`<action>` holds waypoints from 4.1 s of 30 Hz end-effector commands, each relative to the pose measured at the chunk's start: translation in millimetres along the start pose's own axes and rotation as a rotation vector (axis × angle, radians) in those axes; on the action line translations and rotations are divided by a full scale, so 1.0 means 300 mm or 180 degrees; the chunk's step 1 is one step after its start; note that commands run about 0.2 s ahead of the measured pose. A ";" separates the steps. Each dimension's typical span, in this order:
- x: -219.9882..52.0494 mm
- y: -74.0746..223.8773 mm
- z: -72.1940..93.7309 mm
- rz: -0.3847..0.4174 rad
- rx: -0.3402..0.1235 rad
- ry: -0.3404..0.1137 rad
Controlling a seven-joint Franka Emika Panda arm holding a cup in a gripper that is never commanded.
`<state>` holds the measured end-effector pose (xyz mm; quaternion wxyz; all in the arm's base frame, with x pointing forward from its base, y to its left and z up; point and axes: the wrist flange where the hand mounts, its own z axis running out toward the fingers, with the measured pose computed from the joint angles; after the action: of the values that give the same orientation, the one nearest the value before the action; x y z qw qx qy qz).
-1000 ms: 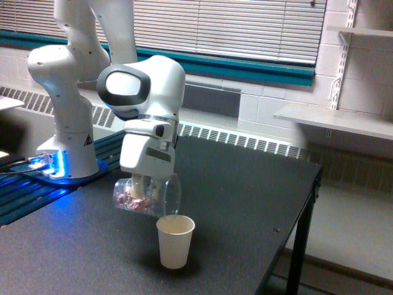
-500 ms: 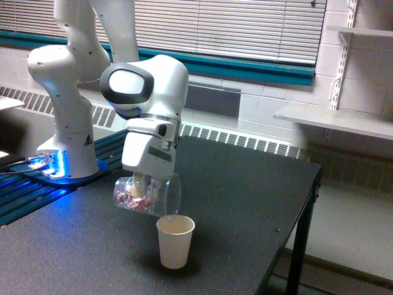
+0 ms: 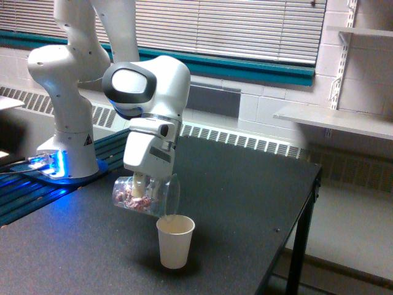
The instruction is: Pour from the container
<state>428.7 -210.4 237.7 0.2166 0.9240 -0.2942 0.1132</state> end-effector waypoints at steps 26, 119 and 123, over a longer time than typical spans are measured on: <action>0.019 -0.031 -0.018 -0.0292 -0.0192 0.0036; 0.047 0.007 -0.044 -0.0585 -0.0398 -0.0041; 0.053 0.017 -0.057 -0.0563 -0.0375 -0.0018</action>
<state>438.7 -211.4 252.5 0.2811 0.9316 -0.2196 0.0696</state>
